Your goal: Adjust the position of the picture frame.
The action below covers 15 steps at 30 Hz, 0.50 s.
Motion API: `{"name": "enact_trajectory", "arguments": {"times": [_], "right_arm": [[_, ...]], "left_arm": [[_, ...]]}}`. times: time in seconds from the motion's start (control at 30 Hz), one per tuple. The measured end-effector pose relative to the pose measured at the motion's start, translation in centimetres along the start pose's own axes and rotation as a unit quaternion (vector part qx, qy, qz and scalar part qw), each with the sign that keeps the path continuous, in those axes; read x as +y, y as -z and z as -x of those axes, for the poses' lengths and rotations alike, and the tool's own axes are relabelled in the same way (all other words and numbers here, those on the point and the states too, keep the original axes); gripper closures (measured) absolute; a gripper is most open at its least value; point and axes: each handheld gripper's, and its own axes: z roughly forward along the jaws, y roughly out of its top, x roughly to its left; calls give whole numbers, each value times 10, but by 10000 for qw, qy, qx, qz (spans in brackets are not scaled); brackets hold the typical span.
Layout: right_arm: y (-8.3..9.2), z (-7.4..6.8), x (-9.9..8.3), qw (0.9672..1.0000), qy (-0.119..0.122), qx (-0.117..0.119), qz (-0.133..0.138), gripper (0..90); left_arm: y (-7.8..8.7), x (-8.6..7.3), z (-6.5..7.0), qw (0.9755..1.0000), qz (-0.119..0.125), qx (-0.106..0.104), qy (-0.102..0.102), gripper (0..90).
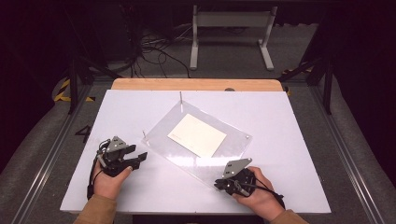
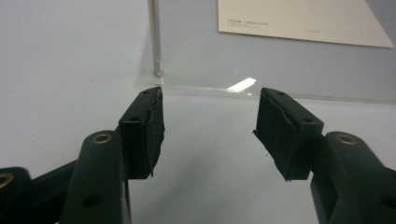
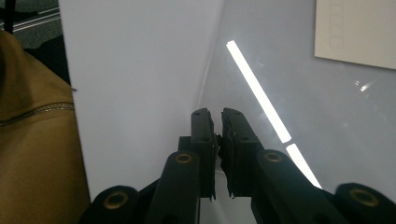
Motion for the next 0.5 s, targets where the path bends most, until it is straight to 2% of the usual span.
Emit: {"name": "enact_trajectory", "arguments": {"times": [0.2,0.37,0.5], "right_arm": [[-8,-18,9,9995,83,297,12,833],[-15,-33,15,9987,246,444,45,833],[-16,-34,16,9980,396,490,68,831]], "left_arm": [[-2,0,1,10000,-21,-38,17,420],[-3,0,2,10000,-39,-64,-27,419],[-3,0,3,10000,-52,-71,-18,418]]}}
